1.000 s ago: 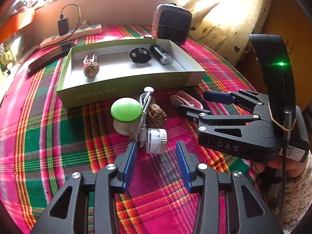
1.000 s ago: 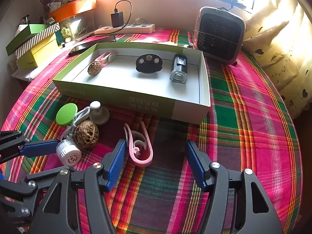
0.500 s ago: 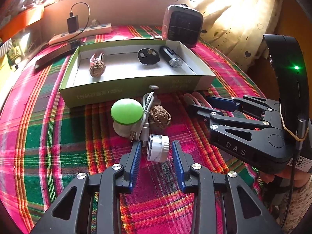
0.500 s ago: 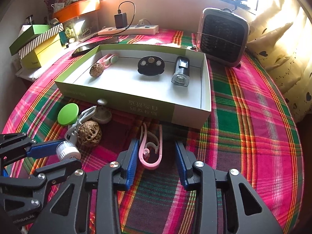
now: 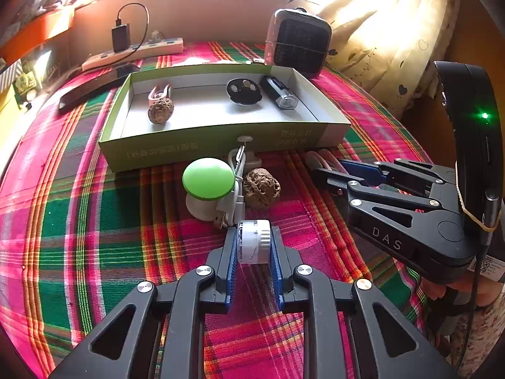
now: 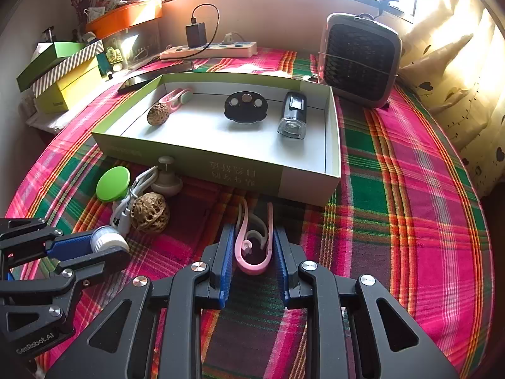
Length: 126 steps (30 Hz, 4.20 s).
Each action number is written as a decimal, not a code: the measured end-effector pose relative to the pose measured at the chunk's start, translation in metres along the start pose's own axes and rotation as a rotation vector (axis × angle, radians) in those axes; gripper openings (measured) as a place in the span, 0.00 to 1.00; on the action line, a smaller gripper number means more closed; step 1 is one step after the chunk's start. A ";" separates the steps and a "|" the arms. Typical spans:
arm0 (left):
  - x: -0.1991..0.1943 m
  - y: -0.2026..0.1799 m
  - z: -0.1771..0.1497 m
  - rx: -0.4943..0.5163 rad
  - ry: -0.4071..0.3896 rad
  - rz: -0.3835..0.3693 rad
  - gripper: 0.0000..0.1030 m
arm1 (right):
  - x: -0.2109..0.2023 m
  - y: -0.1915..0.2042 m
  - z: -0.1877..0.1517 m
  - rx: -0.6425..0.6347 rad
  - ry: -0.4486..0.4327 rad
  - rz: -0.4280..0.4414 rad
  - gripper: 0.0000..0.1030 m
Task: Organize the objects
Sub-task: 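Close right gripper on pink clip while left gripper closes on white cylinder, then lift and carry pink clip and white cylinder with both grippers over the box, then open right gripper to drop pink clip while left gripper releases white cylinder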
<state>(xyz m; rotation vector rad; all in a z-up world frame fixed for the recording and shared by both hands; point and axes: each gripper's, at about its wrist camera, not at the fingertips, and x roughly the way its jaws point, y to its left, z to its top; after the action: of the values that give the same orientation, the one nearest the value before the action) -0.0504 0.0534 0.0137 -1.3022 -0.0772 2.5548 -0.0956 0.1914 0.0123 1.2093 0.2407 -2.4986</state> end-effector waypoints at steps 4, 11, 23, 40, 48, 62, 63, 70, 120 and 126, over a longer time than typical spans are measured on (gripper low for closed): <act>0.001 0.000 -0.001 0.001 -0.001 -0.001 0.16 | 0.000 0.000 0.000 0.002 0.000 0.002 0.24; -0.002 -0.001 0.000 0.006 -0.011 -0.007 0.16 | -0.001 0.000 -0.001 0.007 0.000 0.004 0.24; -0.005 -0.003 -0.002 0.011 -0.024 -0.005 0.16 | -0.004 -0.001 -0.004 0.017 -0.005 0.004 0.24; -0.018 -0.002 -0.001 0.016 -0.052 -0.008 0.16 | -0.018 0.001 -0.006 0.019 -0.028 0.010 0.24; -0.025 -0.004 0.003 0.028 -0.073 -0.006 0.16 | -0.029 0.003 -0.003 0.020 -0.049 0.018 0.24; -0.036 0.010 0.024 0.006 -0.119 0.010 0.16 | -0.040 0.001 0.017 0.017 -0.087 0.040 0.24; -0.036 0.012 0.026 0.003 -0.121 0.013 0.16 | -0.040 0.002 0.020 0.014 -0.090 0.038 0.24; -0.031 0.026 0.038 -0.024 -0.124 0.033 0.16 | -0.035 0.004 0.041 -0.007 -0.101 0.048 0.24; 0.041 0.079 0.086 -0.065 -0.034 0.109 0.17 | 0.099 0.037 0.146 -0.084 0.080 0.157 0.24; 0.043 0.078 0.086 -0.068 -0.032 0.106 0.17 | 0.104 0.044 0.148 -0.097 0.096 0.152 0.24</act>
<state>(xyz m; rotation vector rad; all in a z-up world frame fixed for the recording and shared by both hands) -0.1600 -0.0044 0.0178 -1.3236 -0.1046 2.6844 -0.2453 0.0811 0.0221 1.2597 0.2804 -2.2762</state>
